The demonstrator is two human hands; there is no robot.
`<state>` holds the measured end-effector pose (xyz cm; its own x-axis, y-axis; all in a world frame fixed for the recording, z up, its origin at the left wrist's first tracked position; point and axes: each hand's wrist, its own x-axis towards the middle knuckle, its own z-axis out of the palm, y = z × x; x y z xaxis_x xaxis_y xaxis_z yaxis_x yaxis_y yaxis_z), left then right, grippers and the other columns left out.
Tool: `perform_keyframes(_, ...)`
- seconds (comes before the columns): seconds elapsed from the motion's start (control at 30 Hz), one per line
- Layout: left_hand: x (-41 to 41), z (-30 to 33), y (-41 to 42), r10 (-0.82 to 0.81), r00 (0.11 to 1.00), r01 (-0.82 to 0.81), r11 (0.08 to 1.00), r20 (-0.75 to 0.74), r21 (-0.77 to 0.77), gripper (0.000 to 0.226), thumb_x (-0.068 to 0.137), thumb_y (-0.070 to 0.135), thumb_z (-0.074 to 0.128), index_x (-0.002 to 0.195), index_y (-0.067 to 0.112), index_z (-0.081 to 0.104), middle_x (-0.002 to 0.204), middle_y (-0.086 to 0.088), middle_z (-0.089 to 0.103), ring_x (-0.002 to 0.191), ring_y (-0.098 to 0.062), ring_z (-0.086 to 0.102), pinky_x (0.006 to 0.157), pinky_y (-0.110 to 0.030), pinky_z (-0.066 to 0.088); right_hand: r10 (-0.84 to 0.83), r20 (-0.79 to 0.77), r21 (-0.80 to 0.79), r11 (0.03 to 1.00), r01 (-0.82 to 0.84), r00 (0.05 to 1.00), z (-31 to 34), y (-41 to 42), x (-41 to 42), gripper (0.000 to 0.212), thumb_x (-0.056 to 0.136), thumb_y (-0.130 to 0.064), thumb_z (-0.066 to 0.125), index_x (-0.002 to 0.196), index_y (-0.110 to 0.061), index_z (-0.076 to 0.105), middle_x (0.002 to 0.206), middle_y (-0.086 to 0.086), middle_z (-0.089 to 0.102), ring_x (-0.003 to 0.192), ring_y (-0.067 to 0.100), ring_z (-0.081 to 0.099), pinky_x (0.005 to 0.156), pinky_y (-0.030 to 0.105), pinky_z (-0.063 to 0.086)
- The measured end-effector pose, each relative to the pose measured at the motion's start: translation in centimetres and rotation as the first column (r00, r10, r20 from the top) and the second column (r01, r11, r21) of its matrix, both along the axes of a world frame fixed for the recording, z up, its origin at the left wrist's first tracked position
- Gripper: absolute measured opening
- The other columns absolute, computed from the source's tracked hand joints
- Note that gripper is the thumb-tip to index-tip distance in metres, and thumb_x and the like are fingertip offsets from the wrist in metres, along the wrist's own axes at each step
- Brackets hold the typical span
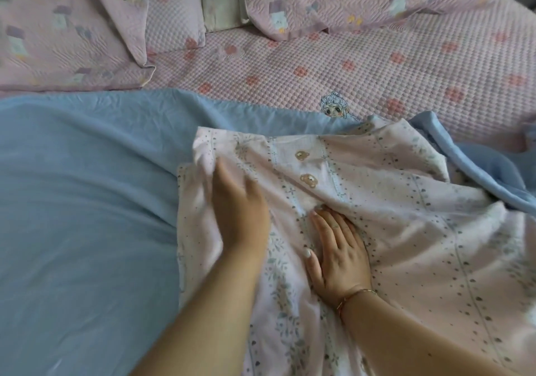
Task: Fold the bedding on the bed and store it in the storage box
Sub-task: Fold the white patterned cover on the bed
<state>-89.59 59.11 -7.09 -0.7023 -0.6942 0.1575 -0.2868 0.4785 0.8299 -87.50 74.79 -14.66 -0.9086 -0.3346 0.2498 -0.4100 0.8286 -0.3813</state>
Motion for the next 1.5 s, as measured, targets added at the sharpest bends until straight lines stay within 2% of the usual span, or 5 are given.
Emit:
perform_keyframes(0.2, 6.3, -6.2, 1.8, -0.108, 0.831, 0.409, 0.785, 0.546, -0.466, 0.068, 0.091, 0.046, 0.029, 0.145, 0.005, 0.040, 0.149, -0.017, 0.042, 0.140, -0.030, 0.037, 0.114, -0.048, 0.019, 0.013, -0.006, 0.007, 1.000, -0.013, 1.000, -0.2, 0.0, -0.1, 0.060, 0.087, -0.043, 0.035, 0.131, -0.008, 0.055, 0.131, 0.010, 0.057, 0.126, 0.026, 0.045, 0.110, 0.036, 0.024)
perform_keyframes(0.63, 5.3, -7.9, 0.8, -0.094, 0.818, 0.439, 0.741, 0.568, -0.509, 0.069, 0.086, 0.043, 0.031, 0.140, 0.002, 0.046, 0.145, -0.018, 0.046, 0.134, -0.034, 0.043, 0.113, -0.047, 0.022, -0.093, -0.176, -0.013, 0.996, 0.092, 0.980, 6.2, 1.8, -9.2, 0.040, 0.091, -0.040, 0.035, 0.107, -0.013, 0.060, 0.113, 0.005, 0.061, 0.095, 0.027, 0.058, 0.084, 0.036, 0.039)
perform_keyframes(0.87, 5.1, -8.3, 0.5, -0.124, 0.801, 0.480, 0.718, 0.586, -0.503, 0.069, 0.083, 0.043, 0.031, 0.139, 0.008, 0.051, 0.145, -0.017, 0.047, 0.135, -0.035, 0.042, 0.114, -0.053, 0.022, -0.189, 0.236, 0.356, 0.929, 0.096, 0.953, 7.8, 5.3, -16.4, 0.064, 0.091, -0.019, 0.043, 0.149, -0.025, 0.015, 0.154, -0.004, 0.023, 0.129, 0.026, 0.043, 0.098, 0.040, 0.044)
perform_keyframes(1.07, 5.0, -8.0, 0.5, -0.125, 0.813, 0.468, 0.723, 0.569, -0.509, 0.068, 0.083, 0.041, 0.030, 0.139, 0.009, 0.051, 0.145, -0.017, 0.047, 0.135, -0.035, 0.042, 0.114, -0.052, 0.023, -0.386, 0.135, 0.356, 0.878, 0.318, 0.913, 8.9, 5.1, -20.2, 0.036, 0.094, -0.008, 0.039, 0.128, -0.004, 0.050, 0.132, 0.016, 0.051, 0.123, 0.030, 0.047, 0.101, 0.037, 0.038)
perform_keyframes(1.5, 5.1, -8.4, 0.5, -0.133, 0.803, 0.478, 0.727, 0.582, -0.493, 0.068, 0.086, 0.042, 0.030, 0.144, 0.010, 0.045, 0.148, -0.015, 0.044, 0.138, -0.032, 0.039, 0.115, -0.050, 0.020, 0.192, 0.288, 0.262, 0.927, -0.270, 0.938, 2.8, -0.8, -4.5, 0.070, 0.088, -0.057, 0.014, 0.152, -0.031, 0.006, 0.160, -0.006, -0.003, 0.144, 0.009, -0.017, 0.114, 0.038, -0.018)
